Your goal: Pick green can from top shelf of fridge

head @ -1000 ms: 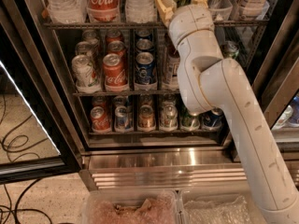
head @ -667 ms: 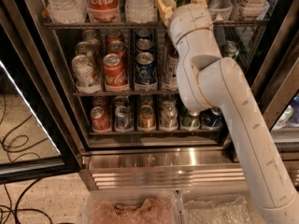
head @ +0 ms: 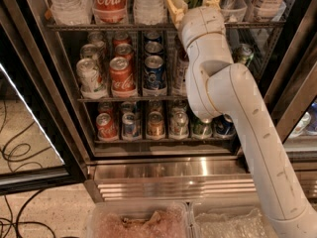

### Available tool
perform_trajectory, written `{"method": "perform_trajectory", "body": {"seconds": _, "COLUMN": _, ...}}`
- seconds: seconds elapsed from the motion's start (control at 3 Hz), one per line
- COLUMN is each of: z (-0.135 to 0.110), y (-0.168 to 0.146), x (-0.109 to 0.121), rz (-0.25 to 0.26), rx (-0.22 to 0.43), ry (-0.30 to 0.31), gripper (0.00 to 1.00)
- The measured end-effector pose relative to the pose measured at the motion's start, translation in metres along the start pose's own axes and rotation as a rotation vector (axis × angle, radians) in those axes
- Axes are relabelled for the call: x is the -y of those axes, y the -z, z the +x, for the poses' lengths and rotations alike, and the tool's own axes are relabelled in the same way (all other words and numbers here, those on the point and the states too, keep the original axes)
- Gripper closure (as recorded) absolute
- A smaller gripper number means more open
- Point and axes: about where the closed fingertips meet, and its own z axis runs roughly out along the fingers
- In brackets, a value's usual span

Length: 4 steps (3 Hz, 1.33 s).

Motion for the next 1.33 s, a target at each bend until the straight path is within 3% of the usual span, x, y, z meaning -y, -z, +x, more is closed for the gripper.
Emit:
{"method": "perform_trajectory", "body": {"seconds": 0.33, "z": 0.0009, "y": -0.0023, "x": 0.0029, "rz": 0.007, "rx": 0.004, "ry": 0.01, "gripper": 0.34}}
{"method": "perform_trajectory", "body": {"seconds": 0.67, "z": -0.0003, "y": -0.0006, "x": 0.0023, "rz": 0.007, "rx": 0.004, "ry": 0.01, "gripper": 0.52}}
{"method": "perform_trajectory", "body": {"seconds": 1.33, "z": -0.0005, "y": -0.0006, "x": 0.0023, "rz": 0.007, "rx": 0.004, "ry": 0.01, "gripper": 1.0}}
